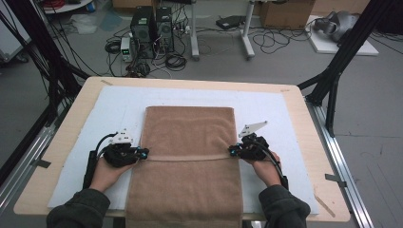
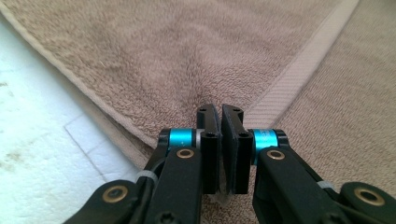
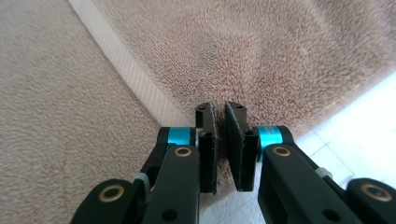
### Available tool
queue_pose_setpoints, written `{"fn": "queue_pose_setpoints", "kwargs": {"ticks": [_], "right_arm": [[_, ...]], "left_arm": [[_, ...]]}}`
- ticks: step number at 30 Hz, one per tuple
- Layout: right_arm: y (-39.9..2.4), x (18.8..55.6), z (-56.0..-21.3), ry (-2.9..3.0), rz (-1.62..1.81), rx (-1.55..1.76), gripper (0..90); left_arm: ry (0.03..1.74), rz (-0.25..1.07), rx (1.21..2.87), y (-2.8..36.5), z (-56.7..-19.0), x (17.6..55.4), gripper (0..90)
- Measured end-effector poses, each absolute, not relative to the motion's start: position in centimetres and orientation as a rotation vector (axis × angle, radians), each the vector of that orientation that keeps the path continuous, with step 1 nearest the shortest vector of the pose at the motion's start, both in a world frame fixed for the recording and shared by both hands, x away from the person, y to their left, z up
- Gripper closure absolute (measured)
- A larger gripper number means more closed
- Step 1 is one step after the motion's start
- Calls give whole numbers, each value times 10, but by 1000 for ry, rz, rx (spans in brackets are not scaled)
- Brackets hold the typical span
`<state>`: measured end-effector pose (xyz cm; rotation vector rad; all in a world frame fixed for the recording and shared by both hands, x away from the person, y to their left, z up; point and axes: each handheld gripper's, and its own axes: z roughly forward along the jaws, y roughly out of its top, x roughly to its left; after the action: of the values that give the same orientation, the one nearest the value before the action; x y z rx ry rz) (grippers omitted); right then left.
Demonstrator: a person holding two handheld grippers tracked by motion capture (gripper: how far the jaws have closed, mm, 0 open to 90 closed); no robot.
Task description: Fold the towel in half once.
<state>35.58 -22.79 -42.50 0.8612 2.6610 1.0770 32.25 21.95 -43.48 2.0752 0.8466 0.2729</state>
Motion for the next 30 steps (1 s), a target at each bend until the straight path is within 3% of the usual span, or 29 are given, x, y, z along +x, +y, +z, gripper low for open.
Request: {"fn": "queue_pose_setpoints", "kwargs": {"ticks": [15, 30], "right_arm": [[-229, 339, -399, 2627, 1227, 807, 829], [-228, 290, -392, 2651, 1283, 691, 823]], "left_arm": [[836, 307, 2038, 234, -412, 310, 858], [790, 356, 2041, 239, -414, 257, 857]]}}
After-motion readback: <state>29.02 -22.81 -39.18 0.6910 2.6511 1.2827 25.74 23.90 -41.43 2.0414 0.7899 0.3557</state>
